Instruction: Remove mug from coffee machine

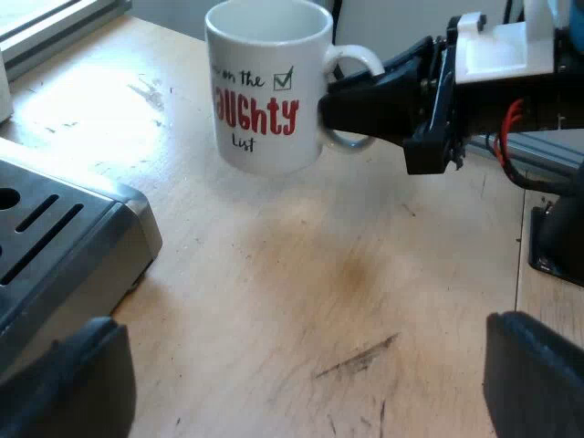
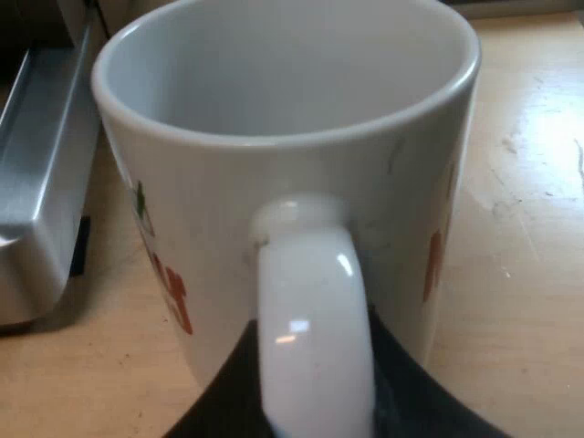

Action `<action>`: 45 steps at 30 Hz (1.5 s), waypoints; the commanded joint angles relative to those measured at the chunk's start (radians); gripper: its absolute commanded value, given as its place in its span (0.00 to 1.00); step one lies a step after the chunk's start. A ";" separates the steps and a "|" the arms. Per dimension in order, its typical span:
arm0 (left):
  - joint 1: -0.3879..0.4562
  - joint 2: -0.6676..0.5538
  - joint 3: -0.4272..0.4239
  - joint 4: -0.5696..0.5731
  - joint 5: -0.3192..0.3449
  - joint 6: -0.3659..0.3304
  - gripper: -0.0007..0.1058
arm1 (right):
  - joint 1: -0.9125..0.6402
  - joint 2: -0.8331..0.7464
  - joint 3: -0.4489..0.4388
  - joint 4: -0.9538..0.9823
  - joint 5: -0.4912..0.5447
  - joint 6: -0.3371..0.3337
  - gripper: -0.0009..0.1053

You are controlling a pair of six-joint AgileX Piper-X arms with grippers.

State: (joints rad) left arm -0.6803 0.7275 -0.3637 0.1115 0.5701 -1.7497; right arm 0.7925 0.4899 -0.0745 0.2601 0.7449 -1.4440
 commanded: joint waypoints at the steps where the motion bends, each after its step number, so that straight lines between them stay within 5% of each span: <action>1: -0.003 0.000 -0.006 -0.020 -0.021 0.005 0.75 | -0.091 -0.009 0.006 -0.145 -0.055 -0.060 0.01; 5: -0.003 0.000 -0.006 -0.022 -0.018 0.005 0.75 | -0.158 -0.009 0.033 -0.188 -0.112 -0.086 0.01; 8: -0.003 0.000 -0.006 -0.029 -0.012 0.005 0.75 | -0.185 -0.009 0.065 -0.260 -0.207 -0.194 0.01; 15: -0.003 0.000 -0.006 -0.029 -0.013 0.005 0.75 | -0.213 -0.009 0.110 -0.351 -0.226 -0.230 0.01; 19: -0.003 0.000 -0.006 -0.029 -0.013 0.005 0.75 | -0.234 0.032 0.111 -0.396 -0.253 -0.328 0.01; 37: -0.003 0.000 -0.006 -0.029 0.009 0.005 0.75 | -0.235 0.502 0.109 -0.852 -0.280 -0.334 0.01; 45: -0.003 0.000 -0.006 -0.029 0.009 0.005 0.75 | -0.367 0.735 0.077 -1.058 -0.350 -0.326 0.01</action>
State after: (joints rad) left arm -0.6803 0.7291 -0.3637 0.1075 0.5766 -1.7497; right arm 0.4360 1.2264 0.0140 -0.7276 0.4062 -1.7643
